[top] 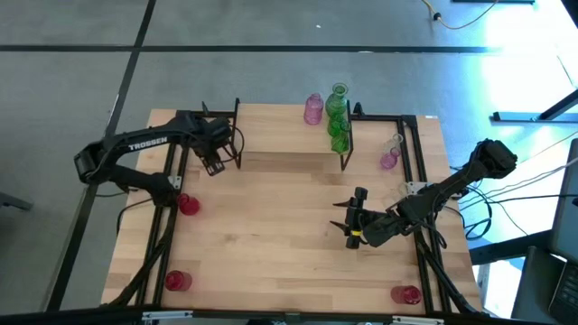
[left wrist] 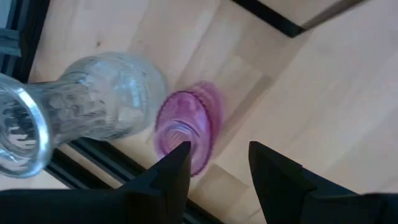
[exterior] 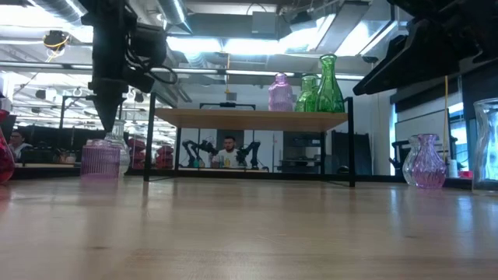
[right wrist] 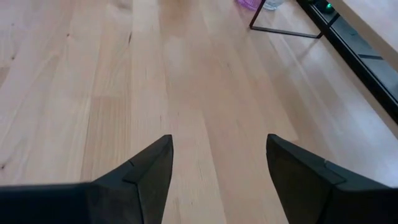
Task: Sort vases onto shelf
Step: Put the left pink vase on the shelf aligned with the other pink vase
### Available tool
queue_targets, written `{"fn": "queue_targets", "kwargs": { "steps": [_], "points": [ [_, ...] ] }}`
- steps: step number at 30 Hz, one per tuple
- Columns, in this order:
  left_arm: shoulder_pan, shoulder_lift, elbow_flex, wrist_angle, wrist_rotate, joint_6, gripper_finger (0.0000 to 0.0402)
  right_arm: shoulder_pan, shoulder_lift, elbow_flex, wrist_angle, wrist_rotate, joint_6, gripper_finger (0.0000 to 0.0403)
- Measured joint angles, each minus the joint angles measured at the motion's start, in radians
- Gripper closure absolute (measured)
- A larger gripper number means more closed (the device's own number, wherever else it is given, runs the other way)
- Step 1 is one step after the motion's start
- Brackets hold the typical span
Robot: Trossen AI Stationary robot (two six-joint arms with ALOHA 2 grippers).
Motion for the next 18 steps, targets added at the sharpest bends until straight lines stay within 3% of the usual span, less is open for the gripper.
{"fn": "queue_targets", "kwargs": {
  "steps": [18],
  "points": [
    [0.081,0.035,0.000,0.019,0.041,0.039,0.0247,0.000,0.000,0.000,-0.005,-0.001,0.018,0.0165]
  ]
}}
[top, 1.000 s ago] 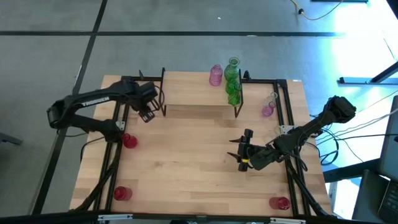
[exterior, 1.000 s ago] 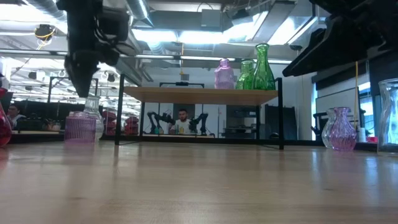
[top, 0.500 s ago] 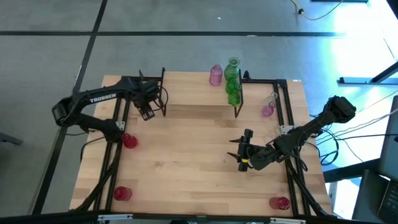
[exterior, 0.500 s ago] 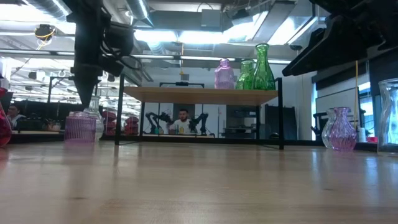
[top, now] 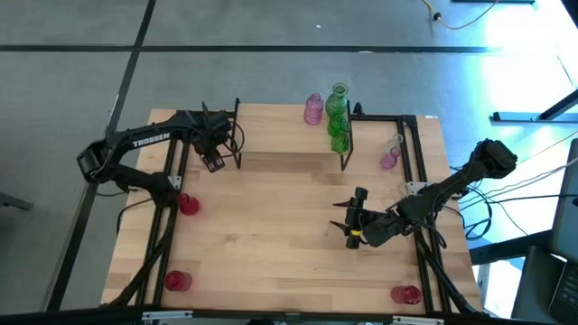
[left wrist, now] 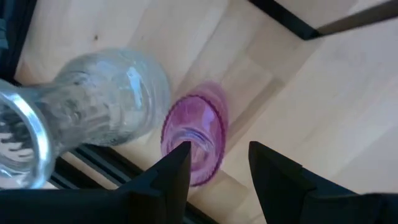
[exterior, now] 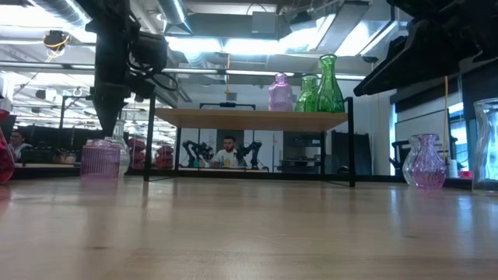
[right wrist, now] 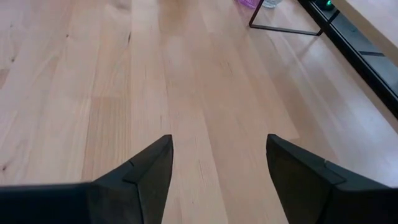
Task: Sort vases onto shelf
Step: Put the left pink vase on the shelf aligned with the other pink vase
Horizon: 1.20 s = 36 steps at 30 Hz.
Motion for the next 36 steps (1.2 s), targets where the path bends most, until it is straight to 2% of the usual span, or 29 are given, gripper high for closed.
{"fn": "queue_targets", "kwargs": {
  "steps": [16,23,28,32,36],
  "points": [
    [0.004,0.010,-0.003,-0.001,0.006,0.021,0.0247,0.000,0.000,0.000,0.000,0.000,0.000,0.0165],
    [0.025,0.009,-0.103,0.028,0.016,0.001,0.0247,0.000,0.000,0.000,0.001,0.000,0.000,0.0165],
    [0.023,0.005,-0.120,0.057,0.015,0.000,0.0248,0.000,0.000,0.000,0.005,0.017,-0.010,0.0165],
    [0.014,0.005,-0.121,0.051,0.013,-0.002,0.0267,0.000,0.000,0.000,0.010,0.020,-0.026,0.0165],
    [-0.009,0.005,-0.112,0.037,0.021,-0.004,0.0310,0.000,0.000,0.000,0.009,0.021,-0.028,0.0165]
  ]
}}
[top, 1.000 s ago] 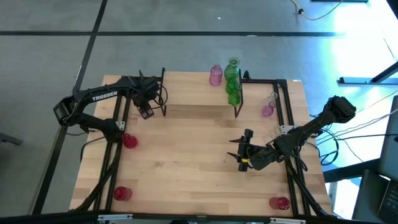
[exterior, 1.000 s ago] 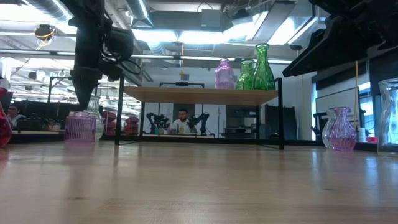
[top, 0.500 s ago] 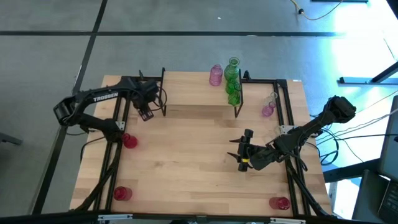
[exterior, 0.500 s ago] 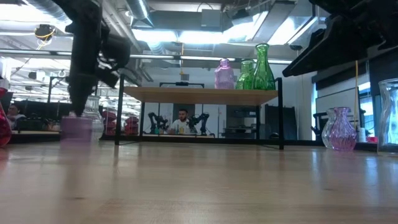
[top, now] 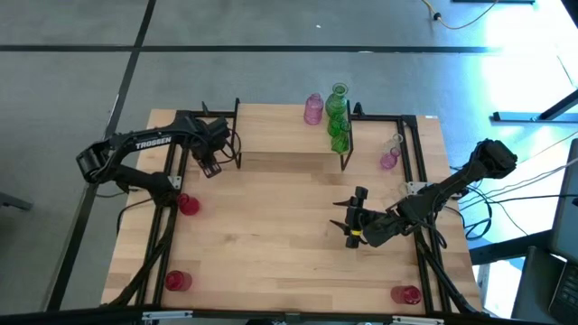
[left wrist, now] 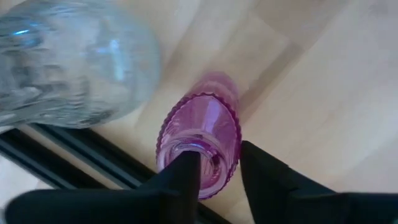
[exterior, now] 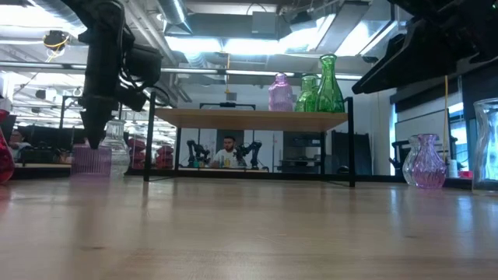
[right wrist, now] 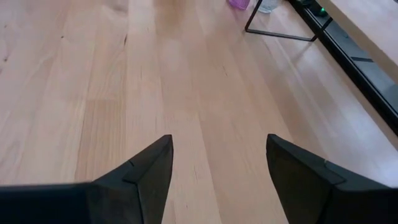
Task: Sort vases onto shelf
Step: Put the left pink vase on the shelf aligned with the other pink vase
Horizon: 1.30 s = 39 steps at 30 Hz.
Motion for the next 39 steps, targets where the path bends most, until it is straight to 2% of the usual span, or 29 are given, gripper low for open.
{"fn": "queue_targets", "kwargs": {
  "steps": [6,23,32,39],
  "points": [
    [-0.071,0.005,0.032,-0.044,0.041,-0.038,0.0371,0.000,0.000,0.000,-0.002,-0.001,0.000,0.0165],
    [-0.475,0.003,0.052,-0.066,0.080,-0.332,0.0370,0.000,0.000,0.000,-0.002,0.000,0.001,0.0165],
    [-0.685,0.029,0.219,-0.042,0.099,-0.490,0.0370,0.000,0.000,0.000,-0.001,0.003,-0.001,0.0165],
    [-0.772,0.227,0.392,0.031,0.135,-0.494,0.0369,0.000,0.000,0.000,-0.002,0.003,-0.002,0.0165]
  ]
}}
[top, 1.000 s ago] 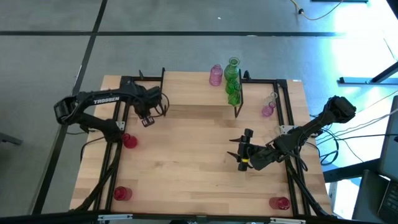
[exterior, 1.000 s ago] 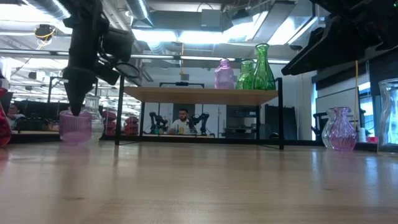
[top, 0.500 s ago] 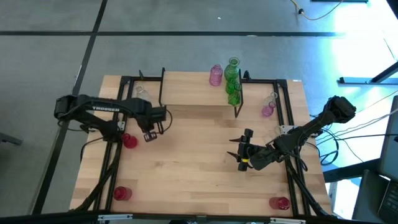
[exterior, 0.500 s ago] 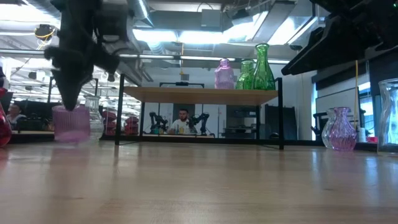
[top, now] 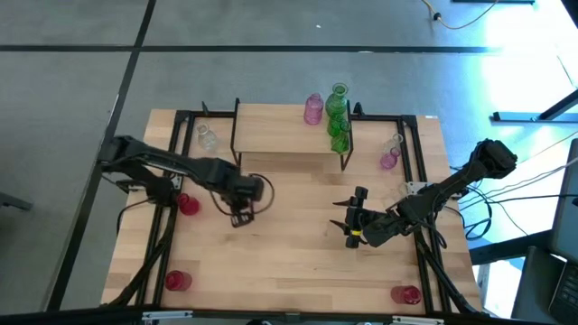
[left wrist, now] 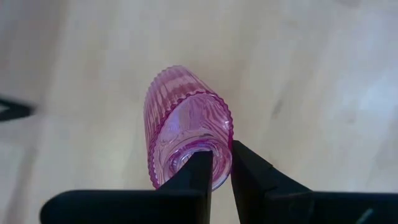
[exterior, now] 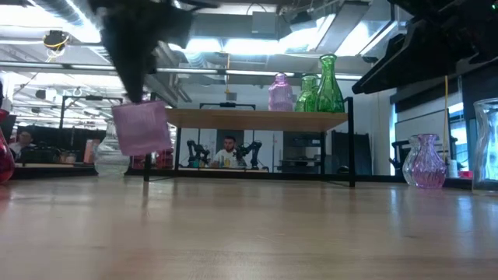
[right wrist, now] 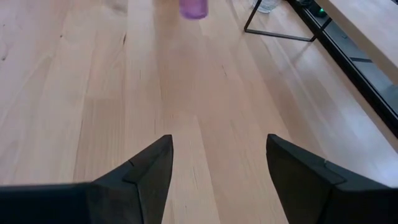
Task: Sort vases onto shelf
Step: Put the left pink vase on the shelf aligned with the other pink vase
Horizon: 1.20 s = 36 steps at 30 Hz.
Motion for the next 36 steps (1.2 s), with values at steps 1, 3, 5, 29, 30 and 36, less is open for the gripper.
{"fn": "queue_targets", "kwargs": {
  "steps": [1,3,5,29,30,36],
  "points": [
    [-0.006,0.039,0.030,0.000,0.005,0.003,0.0369,0.000,0.000,0.000,0.000,0.000,0.000,0.0165],
    [-0.018,0.122,0.097,0.005,0.018,0.018,0.0369,0.000,0.000,0.000,0.000,0.000,0.000,0.0165],
    [-0.027,0.198,0.164,0.004,0.042,0.025,0.0369,0.000,0.000,0.000,-0.001,0.000,0.000,0.0165],
    [-0.035,0.554,0.515,0.039,0.167,0.121,0.0337,0.000,0.000,0.000,-0.020,-0.004,-0.001,0.0165],
    [-0.032,0.554,0.515,0.041,0.167,0.121,0.0331,0.000,0.000,0.000,-0.020,-0.003,-0.001,0.0165],
    [-0.020,0.543,0.526,0.036,0.156,0.116,0.0306,0.000,0.000,0.000,-0.021,-0.004,-0.001,0.0165]
  ]
}}
